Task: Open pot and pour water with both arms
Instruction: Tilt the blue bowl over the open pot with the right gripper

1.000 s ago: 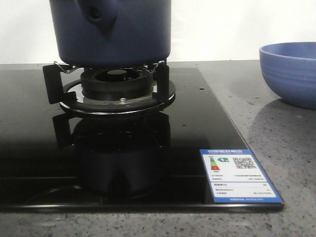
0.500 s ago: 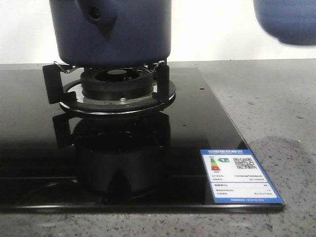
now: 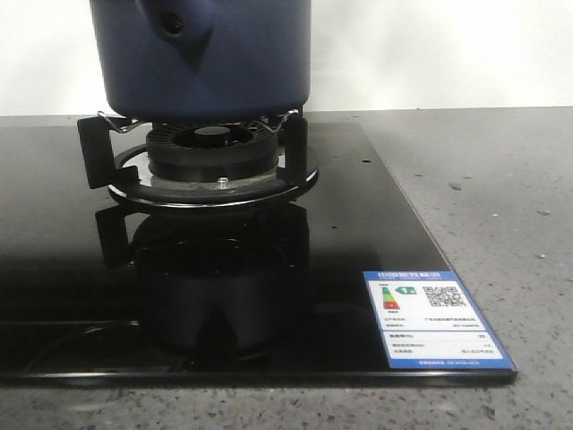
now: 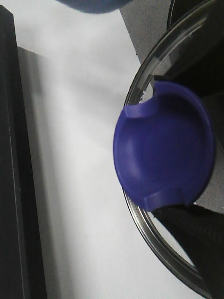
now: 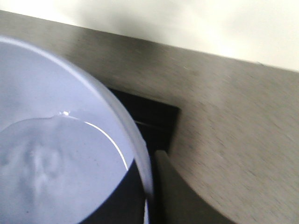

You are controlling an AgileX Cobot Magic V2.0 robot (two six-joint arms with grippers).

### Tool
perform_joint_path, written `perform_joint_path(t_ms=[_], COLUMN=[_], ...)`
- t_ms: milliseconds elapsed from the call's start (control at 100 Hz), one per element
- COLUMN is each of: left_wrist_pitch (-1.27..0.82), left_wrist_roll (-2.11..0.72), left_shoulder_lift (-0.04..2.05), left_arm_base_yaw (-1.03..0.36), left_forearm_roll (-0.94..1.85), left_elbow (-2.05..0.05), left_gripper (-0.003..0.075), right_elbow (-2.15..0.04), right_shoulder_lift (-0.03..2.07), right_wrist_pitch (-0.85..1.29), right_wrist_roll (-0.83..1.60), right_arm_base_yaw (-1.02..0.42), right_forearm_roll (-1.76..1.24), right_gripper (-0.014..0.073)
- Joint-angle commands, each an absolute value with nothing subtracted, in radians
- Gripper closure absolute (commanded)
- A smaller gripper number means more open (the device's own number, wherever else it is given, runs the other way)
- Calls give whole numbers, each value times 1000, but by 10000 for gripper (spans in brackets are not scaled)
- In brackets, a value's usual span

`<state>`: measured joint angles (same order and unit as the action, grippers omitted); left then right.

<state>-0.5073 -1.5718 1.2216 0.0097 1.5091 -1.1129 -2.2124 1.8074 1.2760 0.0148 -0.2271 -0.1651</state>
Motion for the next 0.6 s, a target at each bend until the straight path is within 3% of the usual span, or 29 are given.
perform_joint_path(t_ms=[0, 220, 590], left_wrist_pitch=[-504, -483, -485], left_wrist_roll=[-1561, -1561, -1558], left_shoulder_lift=[1197, 1197, 1197], left_arm_base_yaw=[13, 23, 74], left_forearm_roll=[1563, 1563, 1563], left_elbow=[-1145, -1145, -1145], left_gripper=[318, 318, 318], right_elbow=[-2330, -2404, -2398], right_shoulder_lift=[1813, 1903, 1915], right_wrist_pitch=[1307, 1231, 1100], right_wrist_roll=[0, 0, 16], right_arm_base_yaw=[-273, -371, -407], right_forearm_roll=[-186, -191, -191], right_gripper=[652, 652, 652])
